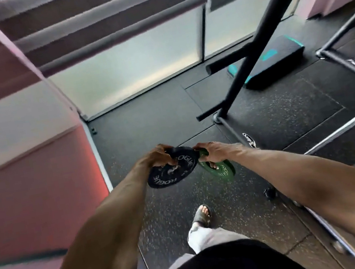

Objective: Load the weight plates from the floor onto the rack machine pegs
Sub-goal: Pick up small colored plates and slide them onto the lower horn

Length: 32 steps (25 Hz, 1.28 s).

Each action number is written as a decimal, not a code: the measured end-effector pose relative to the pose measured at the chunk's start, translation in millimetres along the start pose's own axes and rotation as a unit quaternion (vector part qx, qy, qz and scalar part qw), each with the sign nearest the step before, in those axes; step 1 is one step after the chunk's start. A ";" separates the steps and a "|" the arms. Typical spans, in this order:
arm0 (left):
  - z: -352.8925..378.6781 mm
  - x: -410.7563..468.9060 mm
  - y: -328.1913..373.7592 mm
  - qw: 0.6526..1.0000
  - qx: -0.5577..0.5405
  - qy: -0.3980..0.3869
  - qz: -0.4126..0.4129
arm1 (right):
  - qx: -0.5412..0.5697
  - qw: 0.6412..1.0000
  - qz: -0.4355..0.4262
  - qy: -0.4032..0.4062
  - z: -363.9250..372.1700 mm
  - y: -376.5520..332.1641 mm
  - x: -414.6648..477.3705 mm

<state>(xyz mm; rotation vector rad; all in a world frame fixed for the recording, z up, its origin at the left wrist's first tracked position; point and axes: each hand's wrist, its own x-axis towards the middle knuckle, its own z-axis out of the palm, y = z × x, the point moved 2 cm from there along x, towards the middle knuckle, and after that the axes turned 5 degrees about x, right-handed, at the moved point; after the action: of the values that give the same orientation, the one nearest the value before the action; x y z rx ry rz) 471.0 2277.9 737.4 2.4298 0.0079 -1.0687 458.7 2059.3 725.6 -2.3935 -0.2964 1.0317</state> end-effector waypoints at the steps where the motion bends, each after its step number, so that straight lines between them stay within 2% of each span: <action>1: -17.2 14.5 11.3 1.000 0.025 -0.016 0.009 | -0.011 1.000 0.013 0.001 -14.7 -2.7 8.7; 7: -97.2 89.0 80.9 0.980 0.163 -0.093 0.059 | 0.017 0.997 0.068 -0.015 -88.2 -1.4 36.3; 12: -138.9 160.5 135.0 0.952 0.248 -0.130 0.125 | 0.040 0.992 0.115 0.037 -123.5 20.3 61.0; 15: -162.2 202.9 172.4 0.925 0.294 -0.139 0.194 | 0.102 0.983 0.133 0.078 -152.4 26.6 76.8; 21: -197.4 310.0 230.7 0.865 0.372 -0.107 0.318 | 0.280 0.924 0.160 0.208 -210.2 17.2 107.5; 25: -234.8 300.3 265.5 0.801 0.429 -0.093 0.408 | 0.296 0.896 0.206 0.259 -231.6 26.4 136.6; 32: -240.0 332.0 285.4 0.752 0.438 -0.054 0.489 | 0.276 0.852 0.312 0.316 -243.9 44.9 162.7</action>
<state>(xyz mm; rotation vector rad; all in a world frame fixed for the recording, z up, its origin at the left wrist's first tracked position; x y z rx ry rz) 923.2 2068.2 766.9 2.3957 -1.9571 -0.7150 747.6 1994.4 743.0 -2.1344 0.9414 0.3982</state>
